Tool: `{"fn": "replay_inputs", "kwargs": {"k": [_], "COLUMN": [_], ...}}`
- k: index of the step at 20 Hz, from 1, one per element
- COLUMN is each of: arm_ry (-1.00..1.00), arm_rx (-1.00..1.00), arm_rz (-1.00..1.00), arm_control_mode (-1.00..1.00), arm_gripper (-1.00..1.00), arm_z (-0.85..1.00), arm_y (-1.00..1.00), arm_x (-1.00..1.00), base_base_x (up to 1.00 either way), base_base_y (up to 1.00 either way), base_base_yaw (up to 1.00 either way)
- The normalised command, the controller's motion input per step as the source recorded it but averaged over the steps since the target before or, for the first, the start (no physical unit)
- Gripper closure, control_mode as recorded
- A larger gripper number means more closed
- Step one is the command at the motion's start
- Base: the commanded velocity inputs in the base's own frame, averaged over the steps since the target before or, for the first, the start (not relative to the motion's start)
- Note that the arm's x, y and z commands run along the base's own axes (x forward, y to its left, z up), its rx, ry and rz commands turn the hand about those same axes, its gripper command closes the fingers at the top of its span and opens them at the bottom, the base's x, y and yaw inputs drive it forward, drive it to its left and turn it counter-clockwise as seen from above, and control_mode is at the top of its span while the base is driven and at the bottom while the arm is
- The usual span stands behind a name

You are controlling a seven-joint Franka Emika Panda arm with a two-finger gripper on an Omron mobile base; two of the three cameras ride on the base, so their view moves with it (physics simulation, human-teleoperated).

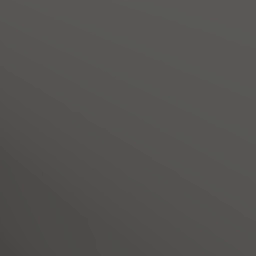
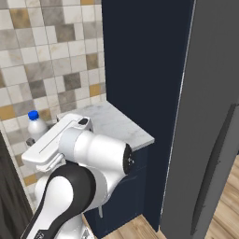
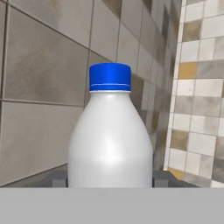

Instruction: Take the bottled waters from the counter and place them in the freezer to freeze. Close the freezer door after placing the bottles.

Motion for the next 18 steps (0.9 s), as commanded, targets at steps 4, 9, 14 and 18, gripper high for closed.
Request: {"fn": "replay_inputs", "kwargs": {"k": [4,9,14,18], "arm_ry": [0.0,0.0,0.0,0.0], "arm_rx": [0.0,0.0,0.0,0.0], "arm_rz": [0.0,0.0,0.0,0.0], "arm_control_mode": [-1.0,1.0,1.0,1.0], "arm_gripper": [1.0,1.0,1.0,1.0], "arm_z": [0.0,0.0,0.0,0.0], "arm_y": [0.0,0.0,0.0,0.0], "arm_x": [0.0,0.0,0.0,0.0], "base_base_x": [0.0,-0.14,-0.37,-0.15], "base_base_y": [0.0,-0.02,-0.11,-0.5], "base_base_yaw": [0.0,-0.07,-0.24,-0.3]}}
